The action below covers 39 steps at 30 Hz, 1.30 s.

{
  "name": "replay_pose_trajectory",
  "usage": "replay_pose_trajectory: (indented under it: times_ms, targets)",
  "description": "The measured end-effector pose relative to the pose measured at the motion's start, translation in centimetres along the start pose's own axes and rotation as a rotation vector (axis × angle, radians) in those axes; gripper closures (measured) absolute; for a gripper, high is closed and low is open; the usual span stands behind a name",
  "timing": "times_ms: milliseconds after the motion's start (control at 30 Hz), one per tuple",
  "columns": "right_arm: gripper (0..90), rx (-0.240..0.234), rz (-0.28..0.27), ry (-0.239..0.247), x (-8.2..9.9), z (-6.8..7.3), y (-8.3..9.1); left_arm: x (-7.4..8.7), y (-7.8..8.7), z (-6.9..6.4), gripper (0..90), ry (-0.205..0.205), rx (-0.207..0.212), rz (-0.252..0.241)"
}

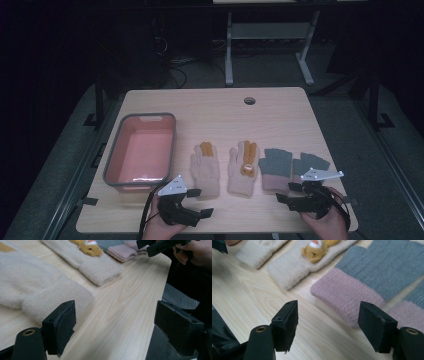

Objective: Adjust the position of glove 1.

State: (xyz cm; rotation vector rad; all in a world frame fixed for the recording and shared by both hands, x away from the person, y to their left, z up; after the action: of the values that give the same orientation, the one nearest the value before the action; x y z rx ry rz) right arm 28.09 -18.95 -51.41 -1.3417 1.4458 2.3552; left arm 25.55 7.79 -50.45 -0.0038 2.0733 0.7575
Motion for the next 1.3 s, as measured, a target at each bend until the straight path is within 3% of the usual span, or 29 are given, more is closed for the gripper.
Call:
replay_pose_trajectory:
  times_ms: [200,500,633,900,1067,1300]
  targets:
    - [31.6,-0.015,-0.004,0.006,-0.6,0.3,-0.1,-0.1,0.2,0.0,17.7,0.007,0.009,-0.005]
    - [31.3,-0.028,0.043,0.043,-2.0,1.3,-0.6,0.0,0.8,-0.3,17.7,-0.003,-0.001,-0.015]
    - [31.3,-0.04,0.041,0.078,-3.5,1.8,-0.6,0.2,0.7,-0.3,17.8,-0.021,-0.011,-0.004]
    - [32.0,-0.054,0.09,0.128,-6.8,1.9,-1.6,0.2,0.7,-0.4,17.7,-0.037,-0.015,0.005]
    - [33.0,-0.065,0.124,0.154,-8.9,2.4,-2.6,0.1,0.8,-0.3,17.7,-0.017,-0.019,-0.007]
    - [33.0,-0.063,0.17,0.198,-10.7,2.8,-3.7,0.2,0.9,-0.4,17.8,-0.021,-0.016,-0.005]
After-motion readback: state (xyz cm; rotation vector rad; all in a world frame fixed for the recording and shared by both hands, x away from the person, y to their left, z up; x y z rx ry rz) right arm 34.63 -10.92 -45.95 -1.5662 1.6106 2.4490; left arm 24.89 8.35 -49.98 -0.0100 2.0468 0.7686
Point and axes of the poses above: each handheld gripper's, and its own axes: y roughly backward along the jaws, x roughly out of its underside, z roughly to its left, the point moved 10 cm from there along -y, roughly forward along the jaws, and after that the axes turned 6 degrees about y, right-handed, at the moved point
